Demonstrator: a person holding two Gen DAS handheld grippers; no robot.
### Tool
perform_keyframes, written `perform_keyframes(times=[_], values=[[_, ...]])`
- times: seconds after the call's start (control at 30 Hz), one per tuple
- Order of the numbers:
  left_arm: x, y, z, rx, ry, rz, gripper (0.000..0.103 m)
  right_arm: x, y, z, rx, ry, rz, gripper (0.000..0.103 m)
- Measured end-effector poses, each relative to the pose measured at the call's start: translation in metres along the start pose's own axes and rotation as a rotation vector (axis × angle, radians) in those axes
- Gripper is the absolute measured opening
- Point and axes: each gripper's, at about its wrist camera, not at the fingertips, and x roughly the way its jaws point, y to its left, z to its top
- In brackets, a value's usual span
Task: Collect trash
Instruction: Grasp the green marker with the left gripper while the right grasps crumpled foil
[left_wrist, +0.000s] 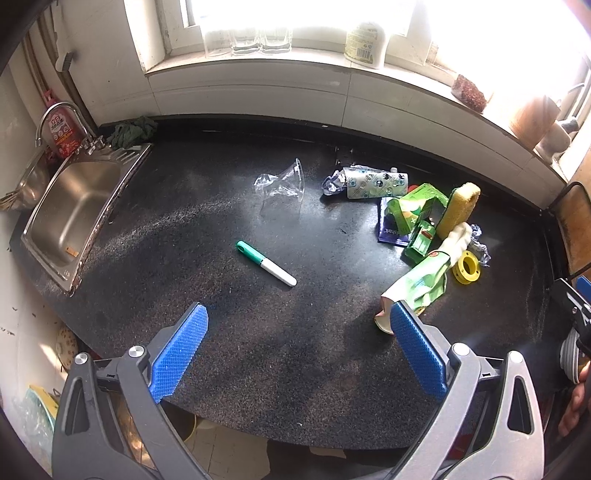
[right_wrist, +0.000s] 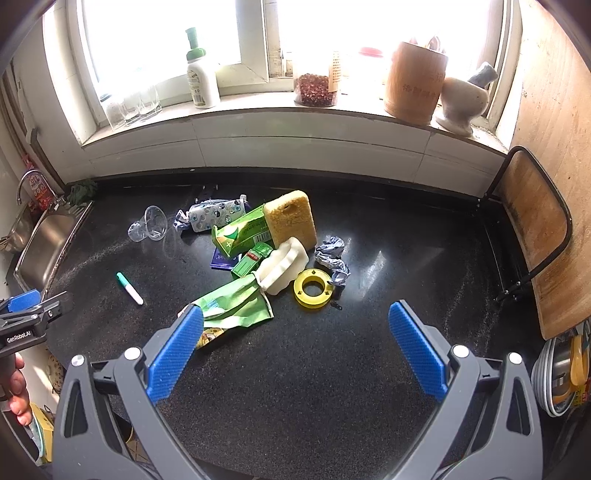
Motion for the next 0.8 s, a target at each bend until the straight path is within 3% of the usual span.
perform_keyframes(times=[0.27,0.43,0.5,0.73,0.8], values=[[0.085,0.024,0.016,-0.140,0.060,0.050,0.096,0.077,-0.032,0.013,-0.024,0.010,-0.039,0.097],[0.138,0.029,0.020,-0.234,0.093,0.033,0.096,0.141,-0.050,0.022,-0.027,0.082,-0.031,0.093],[0.156,0.028,0.018,-0.234,0.107,0.064,0.096,0.165,-0.055,0.024,-0.026,0.111,-0.025,0.091],[0.188,0.032,0.014,-0.270,0.128,0.096,0.096,0.225,-0.065,0.032,-0.051,0.209,-0.011,0.082],[0.196,0.036,0.015,-0.274,0.136,0.114,0.096,0.233,-0.068,0.035,-0.041,0.224,0.006,0.073]])
